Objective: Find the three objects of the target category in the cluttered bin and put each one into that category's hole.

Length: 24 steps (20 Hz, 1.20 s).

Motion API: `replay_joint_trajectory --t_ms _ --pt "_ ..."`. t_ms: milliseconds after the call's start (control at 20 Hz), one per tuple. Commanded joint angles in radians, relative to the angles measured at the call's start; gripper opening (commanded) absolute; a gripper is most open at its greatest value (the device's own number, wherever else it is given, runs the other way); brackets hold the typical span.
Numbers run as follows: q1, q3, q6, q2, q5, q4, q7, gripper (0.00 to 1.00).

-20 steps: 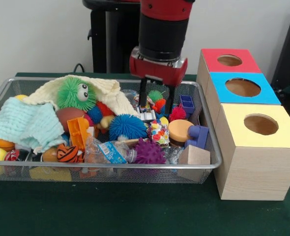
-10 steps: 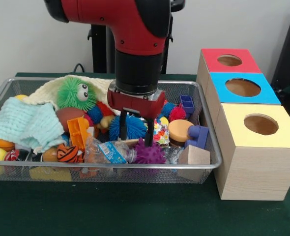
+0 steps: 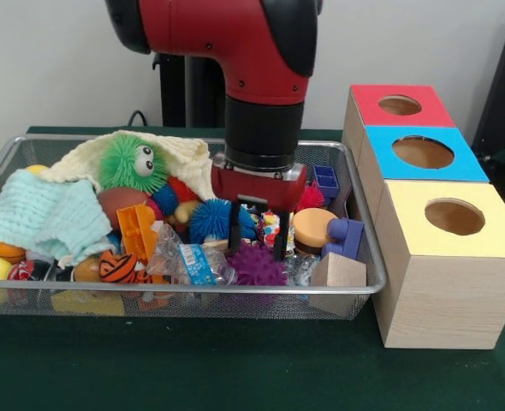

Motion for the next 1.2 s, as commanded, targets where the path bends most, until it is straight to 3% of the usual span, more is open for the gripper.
replay_joint_trajectory --t_ms 50,450,1200 --pt "0.052 -0.034 -0.096 -0.047 0.004 0.152 0.191 1.00" --pt "0.064 -0.051 -0.110 -0.067 0.042 0.212 0.192 1.00" --pt "0.001 -0.015 -0.157 0.010 0.024 0.167 0.125 1.00"
